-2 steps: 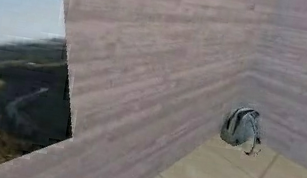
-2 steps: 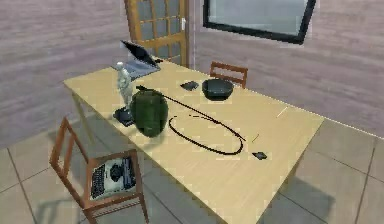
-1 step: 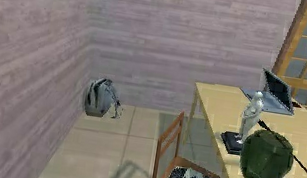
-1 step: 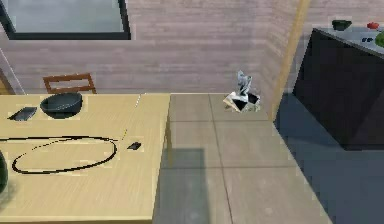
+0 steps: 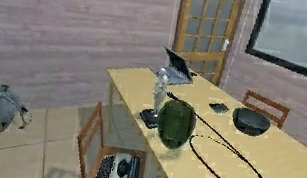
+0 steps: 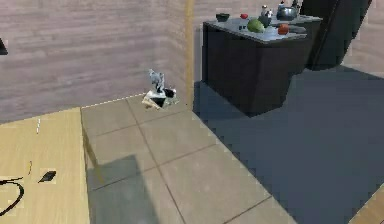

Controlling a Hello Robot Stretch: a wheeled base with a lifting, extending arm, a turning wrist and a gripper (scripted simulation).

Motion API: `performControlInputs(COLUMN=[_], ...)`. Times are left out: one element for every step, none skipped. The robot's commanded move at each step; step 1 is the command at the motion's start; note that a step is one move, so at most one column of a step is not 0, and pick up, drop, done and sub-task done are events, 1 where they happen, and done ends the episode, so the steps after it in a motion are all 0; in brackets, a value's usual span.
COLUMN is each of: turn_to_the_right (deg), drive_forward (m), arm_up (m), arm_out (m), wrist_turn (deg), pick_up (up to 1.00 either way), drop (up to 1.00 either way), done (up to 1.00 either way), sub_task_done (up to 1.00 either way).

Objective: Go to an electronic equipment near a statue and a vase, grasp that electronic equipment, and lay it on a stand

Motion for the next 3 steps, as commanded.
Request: performControlInputs(turn_to_the_right=[0.0, 45.0, 45.0], drive_forward=[0.15, 0.0, 0.0], arm_up=[0.0, 0.0, 0.0], arm_out=[0.0, 0.0, 0.0], wrist_turn=[0.0, 0.0, 0.0], pick_up=[0.0, 0.0, 0.0], drop=[0.0, 0.0, 0.0], done=[0.0, 0.0, 0.0], sub_task_done=[0.0, 0.0, 0.0])
